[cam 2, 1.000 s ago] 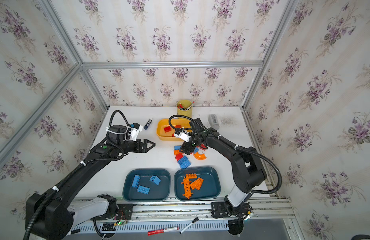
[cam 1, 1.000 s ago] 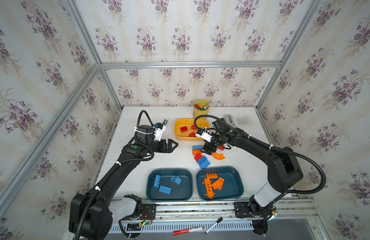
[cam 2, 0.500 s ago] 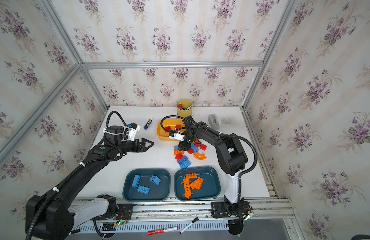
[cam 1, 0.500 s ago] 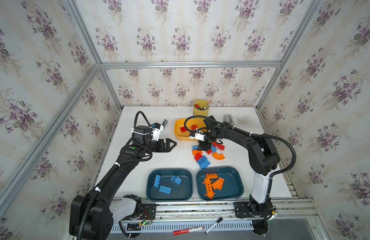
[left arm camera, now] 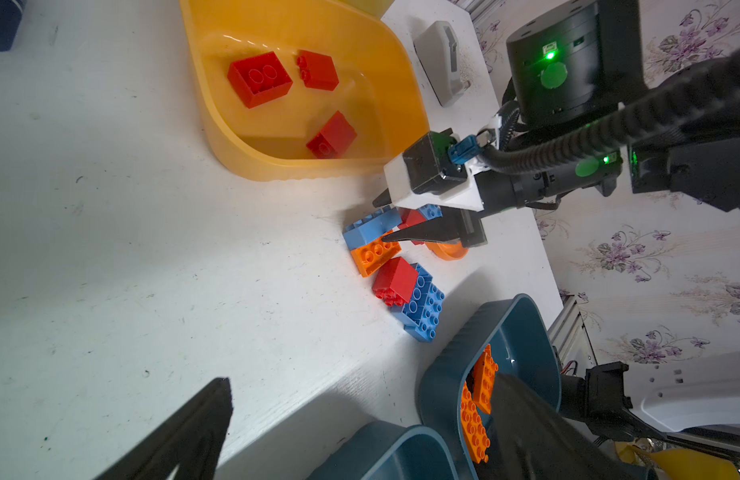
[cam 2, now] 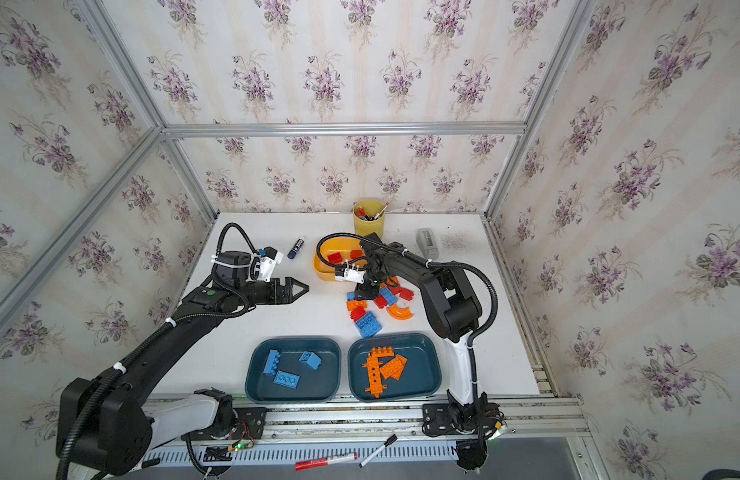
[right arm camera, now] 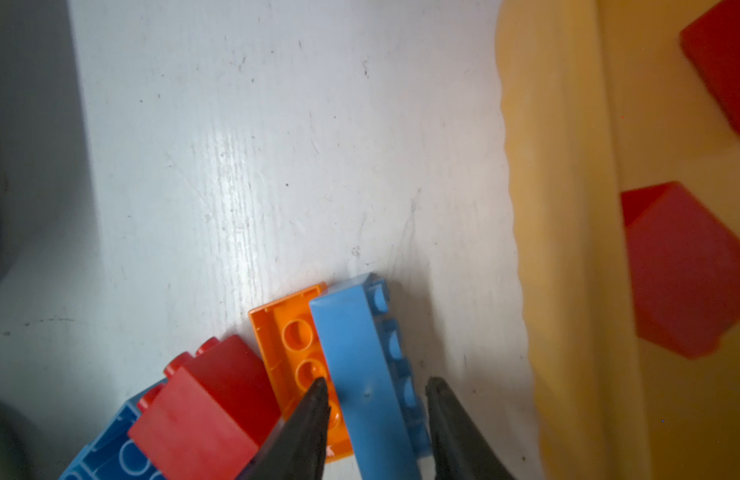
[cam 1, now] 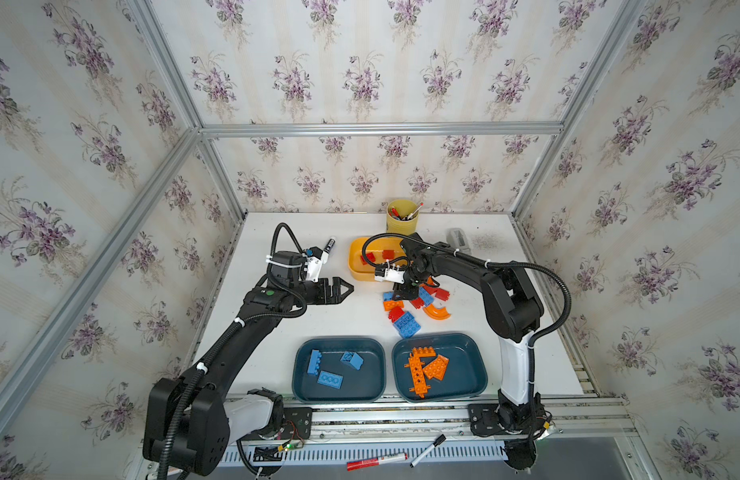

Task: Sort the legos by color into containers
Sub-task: 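Lower the right gripper onto a light blue 2x4 brick and close, then carry the light blue brick with the right gripper into the nearer teal tray and release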

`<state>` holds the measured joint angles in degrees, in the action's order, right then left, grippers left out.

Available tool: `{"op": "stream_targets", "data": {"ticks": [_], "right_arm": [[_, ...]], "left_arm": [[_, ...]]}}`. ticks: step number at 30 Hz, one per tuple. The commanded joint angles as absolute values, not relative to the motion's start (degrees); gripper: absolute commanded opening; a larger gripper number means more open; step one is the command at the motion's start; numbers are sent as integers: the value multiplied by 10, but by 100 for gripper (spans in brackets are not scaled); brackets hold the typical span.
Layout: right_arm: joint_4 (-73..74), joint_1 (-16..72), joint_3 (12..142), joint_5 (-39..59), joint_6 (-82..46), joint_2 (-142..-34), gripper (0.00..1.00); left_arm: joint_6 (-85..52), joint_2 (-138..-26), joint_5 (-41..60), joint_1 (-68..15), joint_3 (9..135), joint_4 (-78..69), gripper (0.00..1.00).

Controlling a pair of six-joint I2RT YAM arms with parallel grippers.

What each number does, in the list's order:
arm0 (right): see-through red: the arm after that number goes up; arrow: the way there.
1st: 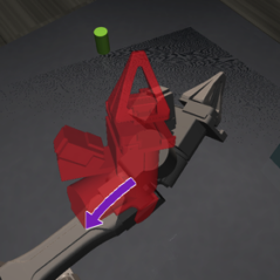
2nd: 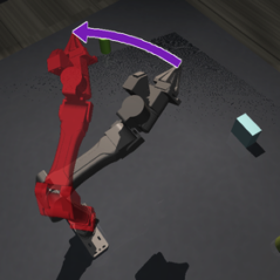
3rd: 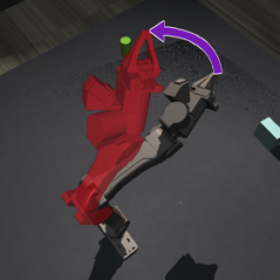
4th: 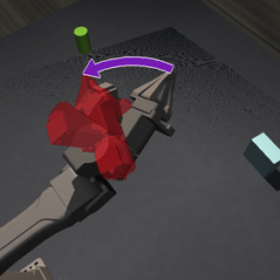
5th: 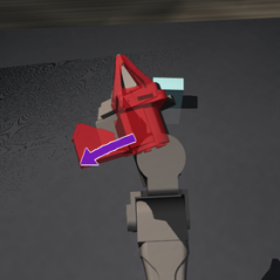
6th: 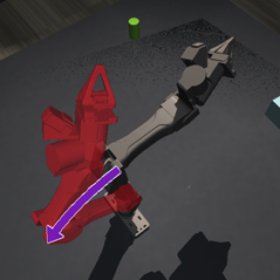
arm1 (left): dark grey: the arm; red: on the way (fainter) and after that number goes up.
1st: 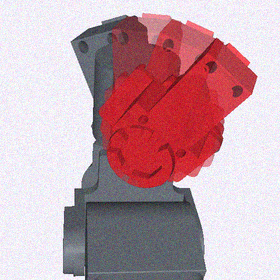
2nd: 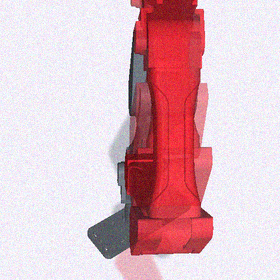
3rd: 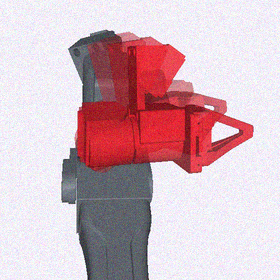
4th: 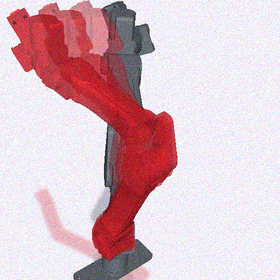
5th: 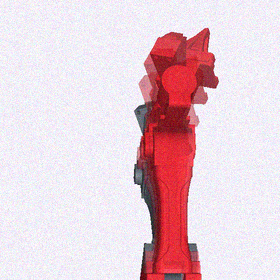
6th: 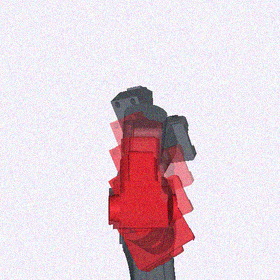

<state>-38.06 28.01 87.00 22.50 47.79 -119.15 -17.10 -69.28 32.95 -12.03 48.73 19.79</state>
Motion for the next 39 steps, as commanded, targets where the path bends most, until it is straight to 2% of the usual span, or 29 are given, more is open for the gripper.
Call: {"op": "stream_targets", "data": {"ticks": [1, 26, 31, 39], "right_arm": [[-394, 281, 886, 222, 488, -1200, 44], [-462, 298, 975, 193, 508, -1269, 38], [-472, 299, 981, 198, 508, -1271, 27], [-463, 300, 980, 197, 494, -1234, 19]], "left_arm": [[-169, -694, 341, -120, 493, 185, 99], [-169, -693, 339, -119, 490, 187, 99], [-169, -693, 340, -119, 492, 187, 99], [-174, -688, 338, -114, 495, 191, 99]]}}
